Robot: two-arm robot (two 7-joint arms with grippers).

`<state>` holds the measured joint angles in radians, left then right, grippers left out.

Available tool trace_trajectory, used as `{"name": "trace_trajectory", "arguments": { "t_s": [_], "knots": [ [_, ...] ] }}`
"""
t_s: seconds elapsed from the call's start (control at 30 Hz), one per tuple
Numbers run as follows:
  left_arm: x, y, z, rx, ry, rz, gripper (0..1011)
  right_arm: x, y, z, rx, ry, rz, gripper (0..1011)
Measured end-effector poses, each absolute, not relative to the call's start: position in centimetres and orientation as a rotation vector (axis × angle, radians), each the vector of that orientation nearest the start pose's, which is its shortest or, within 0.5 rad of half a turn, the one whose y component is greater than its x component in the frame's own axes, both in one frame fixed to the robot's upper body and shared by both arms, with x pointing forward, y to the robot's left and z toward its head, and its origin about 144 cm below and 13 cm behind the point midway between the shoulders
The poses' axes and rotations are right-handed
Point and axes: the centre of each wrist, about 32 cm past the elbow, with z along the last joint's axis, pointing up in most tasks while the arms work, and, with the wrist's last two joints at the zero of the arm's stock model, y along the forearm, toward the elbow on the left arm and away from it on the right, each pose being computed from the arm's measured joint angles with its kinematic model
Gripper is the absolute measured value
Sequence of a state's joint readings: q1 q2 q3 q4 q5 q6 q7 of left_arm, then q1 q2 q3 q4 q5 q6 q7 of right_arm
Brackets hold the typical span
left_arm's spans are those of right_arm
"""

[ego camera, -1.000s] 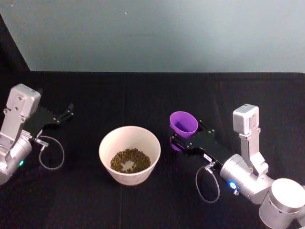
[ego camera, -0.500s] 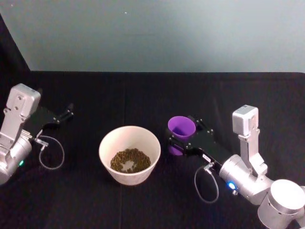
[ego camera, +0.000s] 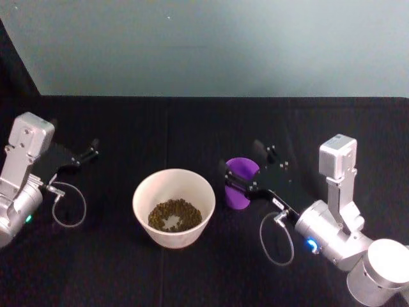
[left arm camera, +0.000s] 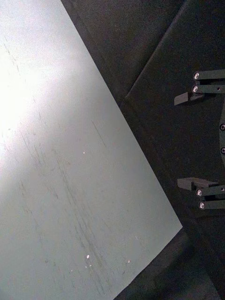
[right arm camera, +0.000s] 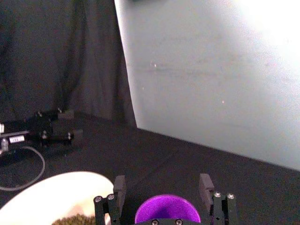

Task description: Pick up the cup and pour the mung beans from the cup into the bowl.

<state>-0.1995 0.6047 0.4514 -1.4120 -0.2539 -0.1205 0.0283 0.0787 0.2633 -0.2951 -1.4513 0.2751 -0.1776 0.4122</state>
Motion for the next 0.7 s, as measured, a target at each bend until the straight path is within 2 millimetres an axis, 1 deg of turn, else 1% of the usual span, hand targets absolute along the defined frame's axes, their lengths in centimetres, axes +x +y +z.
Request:
{"name": "trace_trajectory", "arguments": {
  "t_s": [0.1,0.27,0.3,0.43,0.5,0.7],
  "knots": [
    [48.9,31.0,114.0,0.304,-0.285,1.248,1000,46.8,-22.2,112.6,0.050,-0.069,-0.910,1003],
    [48.9,31.0,114.0,0.304,-0.285,1.248,1000,46.6,-22.4,115.0,0.033,-0.077,-0.971,1003],
    [48.9,31.0,114.0,0.304,-0.285,1.248,1000,46.6,-22.7,115.8,0.022,-0.081,-1.000,1003],
    [48.9,31.0,114.0,0.304,-0.285,1.248,1000,46.5,-23.4,117.2,-0.005,-0.079,-1.066,1003],
    [48.9,31.0,114.0,0.304,-0.285,1.248,1000,46.5,-24.2,118.1,-0.035,-0.072,-1.126,1003],
    [48.9,31.0,114.0,0.304,-0.285,1.248,1000,46.6,-25.3,118.4,-0.088,-0.049,-1.177,1003]
  ]
}}
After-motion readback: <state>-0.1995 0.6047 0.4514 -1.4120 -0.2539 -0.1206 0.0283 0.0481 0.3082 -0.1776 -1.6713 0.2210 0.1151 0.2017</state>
